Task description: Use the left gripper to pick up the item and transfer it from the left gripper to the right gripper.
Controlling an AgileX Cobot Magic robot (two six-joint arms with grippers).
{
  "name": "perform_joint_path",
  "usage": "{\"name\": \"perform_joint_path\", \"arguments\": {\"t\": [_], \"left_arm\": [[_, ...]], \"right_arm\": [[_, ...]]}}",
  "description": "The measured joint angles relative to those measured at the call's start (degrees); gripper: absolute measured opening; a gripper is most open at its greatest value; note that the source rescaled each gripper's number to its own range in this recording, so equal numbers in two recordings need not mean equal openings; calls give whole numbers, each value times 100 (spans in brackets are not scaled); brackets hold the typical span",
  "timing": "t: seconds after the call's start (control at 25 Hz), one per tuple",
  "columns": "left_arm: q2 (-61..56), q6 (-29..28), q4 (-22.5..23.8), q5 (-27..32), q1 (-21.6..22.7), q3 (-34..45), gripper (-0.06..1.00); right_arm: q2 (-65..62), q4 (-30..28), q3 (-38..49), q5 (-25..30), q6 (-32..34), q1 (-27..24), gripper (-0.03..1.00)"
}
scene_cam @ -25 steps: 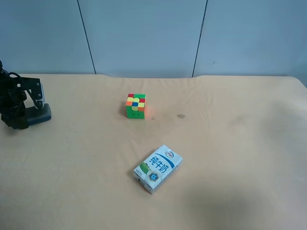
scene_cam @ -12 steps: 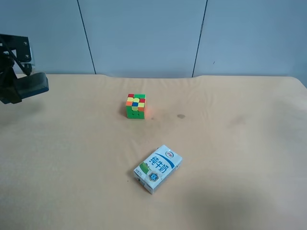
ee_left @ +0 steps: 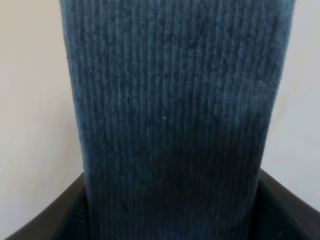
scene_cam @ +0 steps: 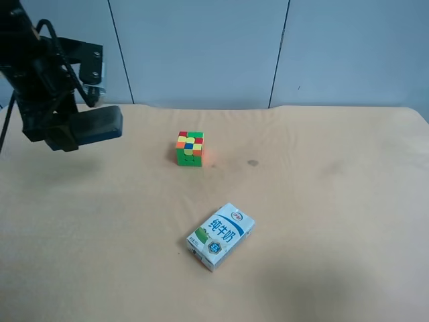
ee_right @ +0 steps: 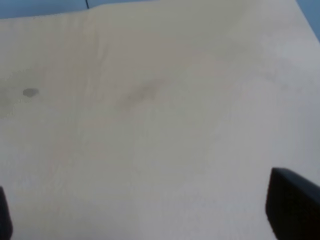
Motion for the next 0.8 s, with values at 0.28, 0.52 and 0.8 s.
{"name": "perform_joint_path", "arguments": {"t": [0.28,0.52,0.8], "left_arm": [[0,-394,-45,0,-976,0,0],[0,-433,-316,-94,-1335,0,0],[0,-433,-357,-201,-1557,0,0]], "right_arm": [[0,0,0,0,0,0,100],[0,0,0,0,0,0,100],[0,0,0,0,0,0,100]]}}
